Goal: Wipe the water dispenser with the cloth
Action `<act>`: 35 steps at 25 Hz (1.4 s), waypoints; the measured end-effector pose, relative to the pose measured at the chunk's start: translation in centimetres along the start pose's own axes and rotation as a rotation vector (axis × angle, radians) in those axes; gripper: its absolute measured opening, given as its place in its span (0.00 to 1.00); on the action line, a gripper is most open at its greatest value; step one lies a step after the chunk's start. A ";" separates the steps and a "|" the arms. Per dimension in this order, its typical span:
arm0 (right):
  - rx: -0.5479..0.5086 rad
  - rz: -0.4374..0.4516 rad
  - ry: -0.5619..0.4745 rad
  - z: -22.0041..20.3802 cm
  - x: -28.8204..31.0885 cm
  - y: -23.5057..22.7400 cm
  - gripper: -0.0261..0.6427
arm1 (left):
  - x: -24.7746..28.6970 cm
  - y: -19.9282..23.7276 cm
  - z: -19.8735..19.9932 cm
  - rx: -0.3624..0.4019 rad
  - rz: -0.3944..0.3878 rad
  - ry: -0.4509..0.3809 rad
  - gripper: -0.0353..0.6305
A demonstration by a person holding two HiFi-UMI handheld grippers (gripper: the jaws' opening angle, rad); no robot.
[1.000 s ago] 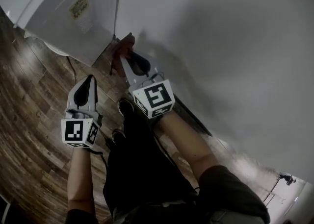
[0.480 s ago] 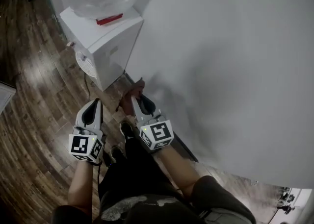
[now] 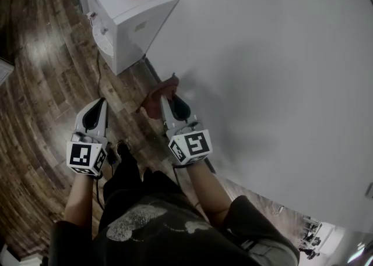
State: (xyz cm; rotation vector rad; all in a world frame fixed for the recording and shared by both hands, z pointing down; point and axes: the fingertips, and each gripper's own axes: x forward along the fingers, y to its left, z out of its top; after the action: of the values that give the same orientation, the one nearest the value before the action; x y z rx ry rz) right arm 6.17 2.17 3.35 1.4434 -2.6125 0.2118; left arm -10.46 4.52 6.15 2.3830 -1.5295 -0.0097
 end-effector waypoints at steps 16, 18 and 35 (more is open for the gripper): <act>-0.001 -0.050 -0.058 -0.3 -20.4 0.7 0.11 | -10.4 -16.9 0.3 0.046 -0.056 -0.066 0.08; 0.000 -0.056 -0.066 0.0 -23.2 0.5 0.11 | -12.0 -19.2 0.3 0.064 -0.071 -0.074 0.08; 0.024 0.115 -0.063 -0.7 -30.5 6.3 0.10 | -21.0 -25.2 -0.2 0.087 -0.009 -0.091 0.08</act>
State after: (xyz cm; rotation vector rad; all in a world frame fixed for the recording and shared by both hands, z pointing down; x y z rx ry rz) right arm 16.97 30.86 -2.30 1.3290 -2.7558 0.2155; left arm 2.85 32.84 -3.53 2.4884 -1.5904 -0.0550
